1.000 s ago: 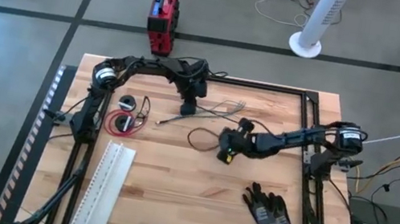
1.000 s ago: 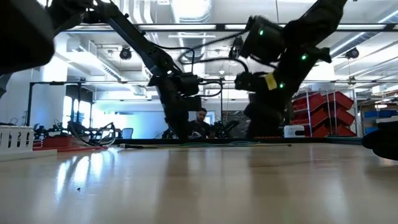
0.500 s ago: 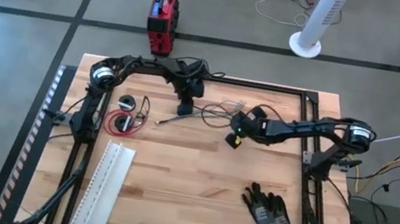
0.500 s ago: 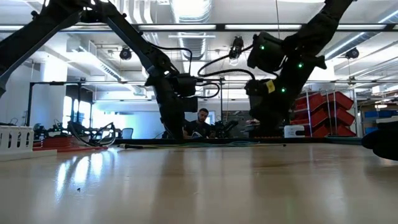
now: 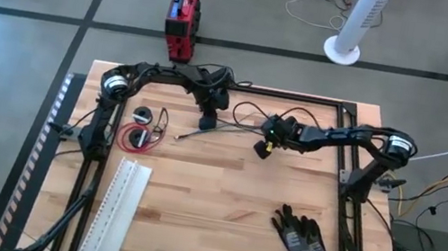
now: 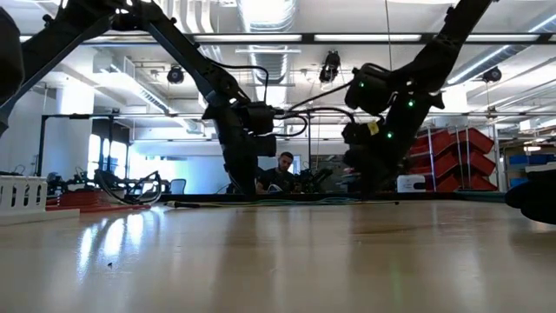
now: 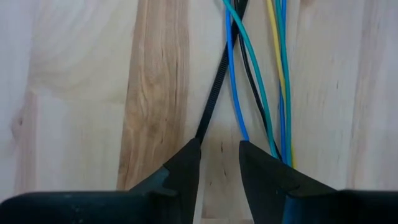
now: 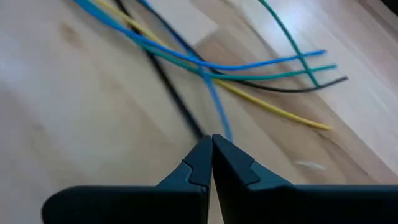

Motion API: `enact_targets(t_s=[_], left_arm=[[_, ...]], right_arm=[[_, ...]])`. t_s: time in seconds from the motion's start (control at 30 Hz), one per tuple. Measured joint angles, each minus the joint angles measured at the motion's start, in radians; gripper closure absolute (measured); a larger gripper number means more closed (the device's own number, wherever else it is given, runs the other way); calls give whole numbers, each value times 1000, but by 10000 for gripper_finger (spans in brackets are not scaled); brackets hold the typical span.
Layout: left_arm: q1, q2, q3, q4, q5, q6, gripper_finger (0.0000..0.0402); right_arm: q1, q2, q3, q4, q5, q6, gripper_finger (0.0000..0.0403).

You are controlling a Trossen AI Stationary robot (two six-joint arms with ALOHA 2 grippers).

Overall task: Ziptie cables
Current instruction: Wrap the cables using a zip tie

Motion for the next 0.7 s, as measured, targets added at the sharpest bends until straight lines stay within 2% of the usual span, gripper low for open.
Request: enact_targets(t_s=[0.7], left_arm=[[0, -5, -15, -9, -1, -15, 303]], right_arm=[[-6, 9, 4, -3, -145, 43, 403]])
